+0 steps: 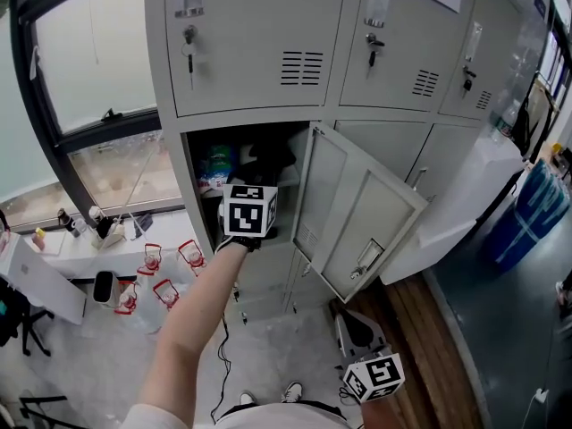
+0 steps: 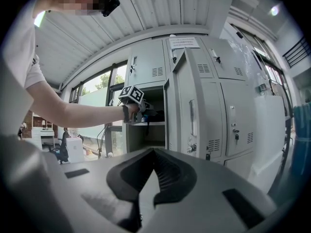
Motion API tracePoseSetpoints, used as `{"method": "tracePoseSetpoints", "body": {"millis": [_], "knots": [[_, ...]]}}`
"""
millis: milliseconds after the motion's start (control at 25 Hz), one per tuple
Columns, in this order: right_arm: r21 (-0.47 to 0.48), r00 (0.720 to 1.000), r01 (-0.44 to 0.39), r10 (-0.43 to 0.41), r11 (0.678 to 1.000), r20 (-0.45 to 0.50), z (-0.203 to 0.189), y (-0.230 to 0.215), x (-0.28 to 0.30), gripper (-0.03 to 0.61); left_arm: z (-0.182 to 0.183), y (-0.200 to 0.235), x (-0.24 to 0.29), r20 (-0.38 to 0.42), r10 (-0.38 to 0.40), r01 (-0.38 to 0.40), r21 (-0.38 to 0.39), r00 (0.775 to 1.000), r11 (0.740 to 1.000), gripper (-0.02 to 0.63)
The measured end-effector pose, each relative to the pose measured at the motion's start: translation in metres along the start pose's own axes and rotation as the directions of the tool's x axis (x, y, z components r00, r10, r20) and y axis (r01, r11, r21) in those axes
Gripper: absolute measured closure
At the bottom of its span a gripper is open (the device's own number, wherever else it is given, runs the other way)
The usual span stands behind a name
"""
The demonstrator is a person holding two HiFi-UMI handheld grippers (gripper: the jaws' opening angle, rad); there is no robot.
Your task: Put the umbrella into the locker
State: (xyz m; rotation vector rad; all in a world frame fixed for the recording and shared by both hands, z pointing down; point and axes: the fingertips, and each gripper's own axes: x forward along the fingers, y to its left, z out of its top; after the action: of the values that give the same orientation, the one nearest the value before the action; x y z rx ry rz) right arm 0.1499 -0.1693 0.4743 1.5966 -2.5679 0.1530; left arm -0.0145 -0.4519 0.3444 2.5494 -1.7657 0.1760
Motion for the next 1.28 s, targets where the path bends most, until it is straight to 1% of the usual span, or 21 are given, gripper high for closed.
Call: {"method": "tracePoseSetpoints", "body": {"millis": [120,280,440,720,920,1120,1280], "knots": [[0.007,1.000,-0.019,0.019,1.000,0.000,-0.003,0.001,0.002,0.561,0.001,0.004,-0.012,0.011,0.001,-0.001,0.011,1.000,1.000,0.558],[0.012,0.999,-0.045,0.045,0.999,0.009,-0.002,0.003,0.006,0.561,-0.003,0.011,-0.031,0.021,-0.004,0.003,0.013,1.000,1.000,0.585],[0.015,0.998,-0.060,0.059,0.998,0.024,0.001,-0.001,0.007,0.561,-0.008,0.019,-0.056,0.039,0.005,-0.005,0.003,0.999,1.000,0.591],[0.016,0.998,-0.042,0.041,0.999,0.044,0.007,-0.013,0.002,0.561,-0.020,0.023,-0.102,0.050,-0.011,0.010,0.012,0.999,1.000,0.591],[0.011,0.999,-0.019,0.019,1.000,0.038,0.006,-0.024,-0.007,0.561,-0.032,0.024,-0.145,0.059,-0.019,0.019,-0.004,0.998,1.000,0.591],[0.011,0.999,0.012,-0.013,1.000,0.044,0.011,-0.034,-0.012,0.561,-0.040,0.024,-0.180,0.049,-0.030,0.028,0.032,0.998,0.999,0.591],[0.009,0.997,0.033,-0.034,0.999,0.063,0.017,-0.037,-0.015,0.561,-0.048,0.027,-0.204,0.056,-0.018,0.016,0.041,0.998,0.999,0.591]]}}
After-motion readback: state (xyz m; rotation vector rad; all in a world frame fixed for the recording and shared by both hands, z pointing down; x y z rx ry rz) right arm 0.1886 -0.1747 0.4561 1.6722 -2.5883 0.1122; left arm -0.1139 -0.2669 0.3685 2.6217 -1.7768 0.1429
